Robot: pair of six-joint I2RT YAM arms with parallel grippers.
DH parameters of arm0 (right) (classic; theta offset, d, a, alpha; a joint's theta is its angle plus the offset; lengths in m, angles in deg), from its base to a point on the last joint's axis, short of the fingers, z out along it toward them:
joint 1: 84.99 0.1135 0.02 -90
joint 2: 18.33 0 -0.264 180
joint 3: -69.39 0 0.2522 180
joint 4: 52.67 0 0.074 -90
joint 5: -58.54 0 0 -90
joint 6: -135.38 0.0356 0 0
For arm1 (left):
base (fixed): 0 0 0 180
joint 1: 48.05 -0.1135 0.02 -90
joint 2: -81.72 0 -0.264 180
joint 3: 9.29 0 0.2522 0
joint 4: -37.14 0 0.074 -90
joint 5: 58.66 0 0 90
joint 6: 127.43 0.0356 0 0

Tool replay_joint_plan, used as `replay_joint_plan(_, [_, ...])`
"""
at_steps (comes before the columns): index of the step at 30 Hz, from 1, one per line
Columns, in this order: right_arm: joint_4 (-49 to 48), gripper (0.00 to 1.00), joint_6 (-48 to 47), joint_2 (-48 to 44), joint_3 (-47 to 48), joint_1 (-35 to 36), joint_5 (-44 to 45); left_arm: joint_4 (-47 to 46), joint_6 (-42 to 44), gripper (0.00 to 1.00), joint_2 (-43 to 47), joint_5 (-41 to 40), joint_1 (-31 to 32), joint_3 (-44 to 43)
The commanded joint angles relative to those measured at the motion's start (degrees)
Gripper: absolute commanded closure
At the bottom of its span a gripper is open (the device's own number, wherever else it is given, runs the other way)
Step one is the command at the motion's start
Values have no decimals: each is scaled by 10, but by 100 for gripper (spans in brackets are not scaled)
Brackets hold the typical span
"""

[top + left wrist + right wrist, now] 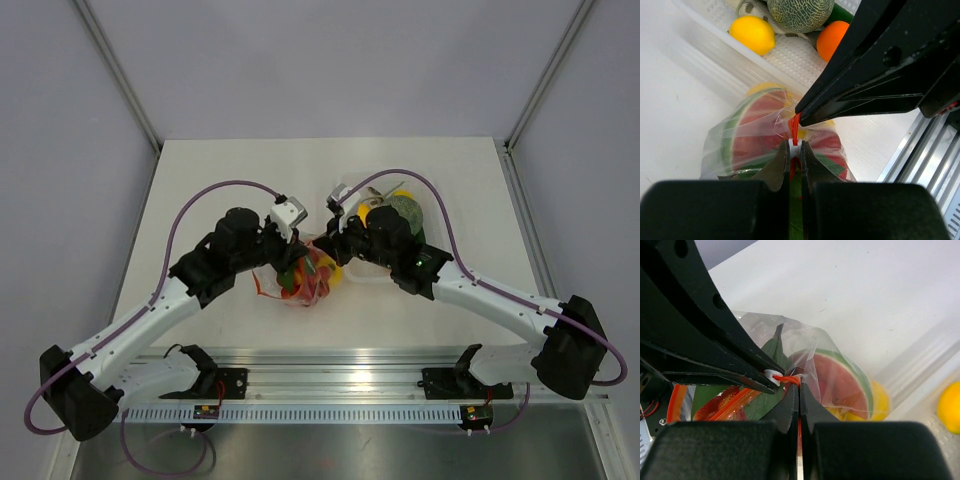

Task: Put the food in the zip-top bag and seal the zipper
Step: Zip the zipper food storage bag at the center of the board.

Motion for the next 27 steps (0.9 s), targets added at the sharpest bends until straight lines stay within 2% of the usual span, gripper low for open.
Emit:
replay_joint_plan(1, [-64, 100, 12, -20, 17, -42, 109, 54, 27, 100, 28, 4, 1, -16])
replay_joint_plan(18, [-86, 100, 53, -29, -36, -88, 131, 90, 48, 100, 82, -6, -14, 25])
replay_joint_plan(27, [-114, 100, 69, -21, -62, -95, 94, 100, 52, 100, 86, 23, -24, 39])
